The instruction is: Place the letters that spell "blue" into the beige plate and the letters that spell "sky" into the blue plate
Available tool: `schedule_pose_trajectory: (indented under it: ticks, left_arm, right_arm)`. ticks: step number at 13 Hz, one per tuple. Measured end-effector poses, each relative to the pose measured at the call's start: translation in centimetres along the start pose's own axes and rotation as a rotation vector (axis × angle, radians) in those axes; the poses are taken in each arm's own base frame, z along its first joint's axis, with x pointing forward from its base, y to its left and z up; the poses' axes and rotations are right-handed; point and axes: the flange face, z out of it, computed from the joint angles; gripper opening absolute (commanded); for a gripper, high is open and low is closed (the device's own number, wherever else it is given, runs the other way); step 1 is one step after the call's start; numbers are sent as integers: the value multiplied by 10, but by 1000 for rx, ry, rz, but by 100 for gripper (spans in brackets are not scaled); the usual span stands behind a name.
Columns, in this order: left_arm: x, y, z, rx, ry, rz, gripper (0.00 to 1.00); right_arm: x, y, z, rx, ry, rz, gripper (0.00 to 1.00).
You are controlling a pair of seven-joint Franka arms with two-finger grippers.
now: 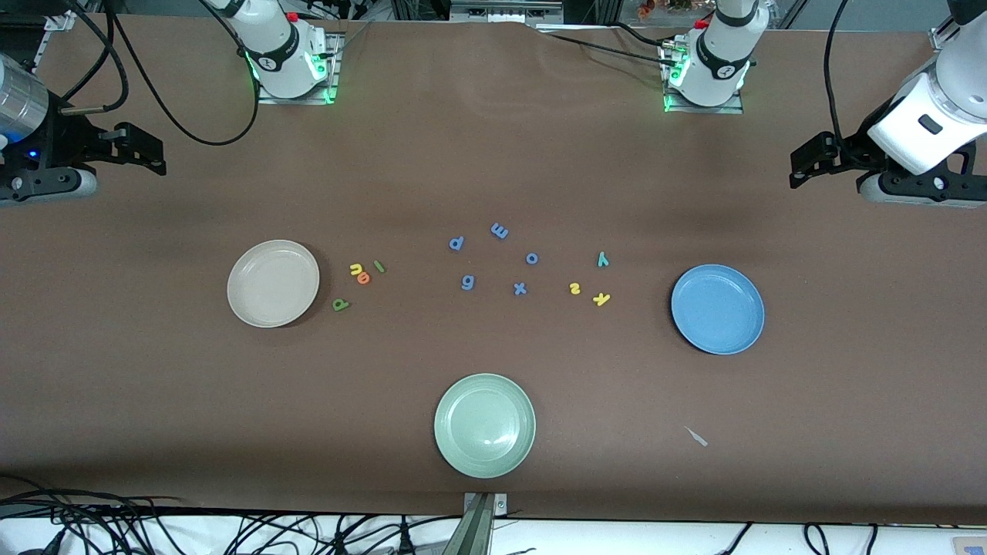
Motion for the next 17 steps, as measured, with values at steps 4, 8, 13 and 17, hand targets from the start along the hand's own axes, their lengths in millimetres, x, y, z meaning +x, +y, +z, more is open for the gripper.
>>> schedule_pose_trajectory:
  ticks: [4, 8, 13, 17]
  left_arm:
    - [0, 0, 0, 0, 0, 0, 100]
    - [0, 0, 0, 0, 0, 0, 100]
    - [0, 0, 0, 0, 0, 0, 100]
    - [0, 0, 0, 0, 0, 0, 100]
  right_arm:
    - [0, -1, 0, 14, 0, 0, 100]
    - [0, -1, 0, 14, 0, 0, 100]
    - [0, -1, 0, 14, 0, 1, 100]
    - [0, -1, 0, 14, 0, 1, 100]
